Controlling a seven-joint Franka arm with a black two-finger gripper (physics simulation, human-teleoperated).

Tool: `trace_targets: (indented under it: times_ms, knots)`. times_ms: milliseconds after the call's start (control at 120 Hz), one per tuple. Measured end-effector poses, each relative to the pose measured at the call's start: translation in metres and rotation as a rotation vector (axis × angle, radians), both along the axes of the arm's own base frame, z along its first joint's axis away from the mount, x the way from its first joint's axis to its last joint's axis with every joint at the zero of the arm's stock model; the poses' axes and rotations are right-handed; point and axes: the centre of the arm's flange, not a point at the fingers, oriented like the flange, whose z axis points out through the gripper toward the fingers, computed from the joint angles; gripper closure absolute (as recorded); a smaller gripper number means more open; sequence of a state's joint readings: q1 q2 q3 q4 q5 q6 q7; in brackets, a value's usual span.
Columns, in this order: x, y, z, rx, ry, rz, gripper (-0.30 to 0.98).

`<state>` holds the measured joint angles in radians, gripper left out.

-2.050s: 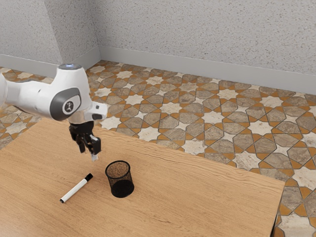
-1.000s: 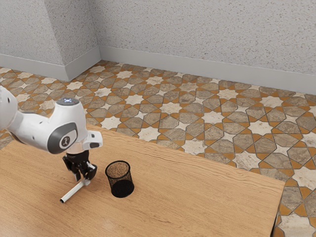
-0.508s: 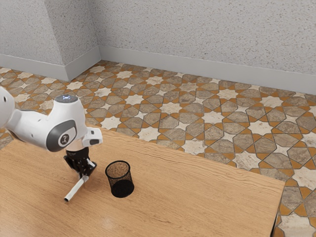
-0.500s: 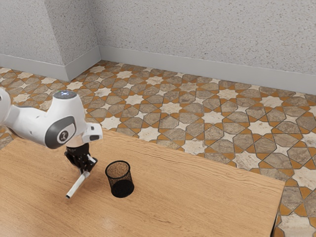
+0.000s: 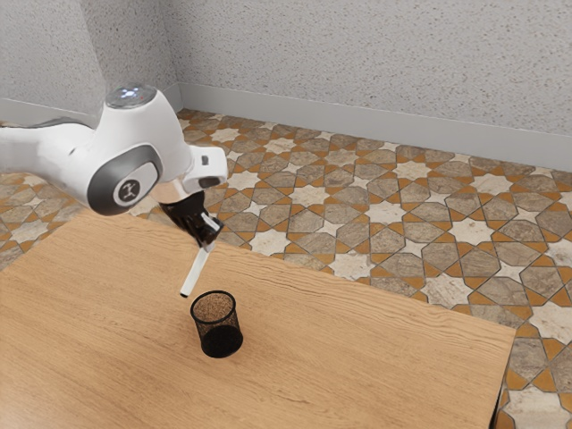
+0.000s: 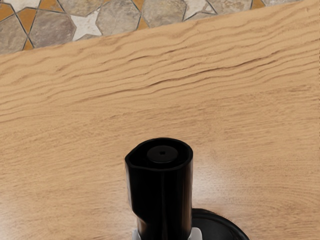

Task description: Put the marker into the pen holder.

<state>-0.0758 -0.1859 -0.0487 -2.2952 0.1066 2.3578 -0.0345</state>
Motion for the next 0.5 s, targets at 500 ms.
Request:
trace_targets:
  times_ms: [500]
  knots:
    - [0.024,-0.017,-0.053,-0.023,0.11,0.024,0.79]
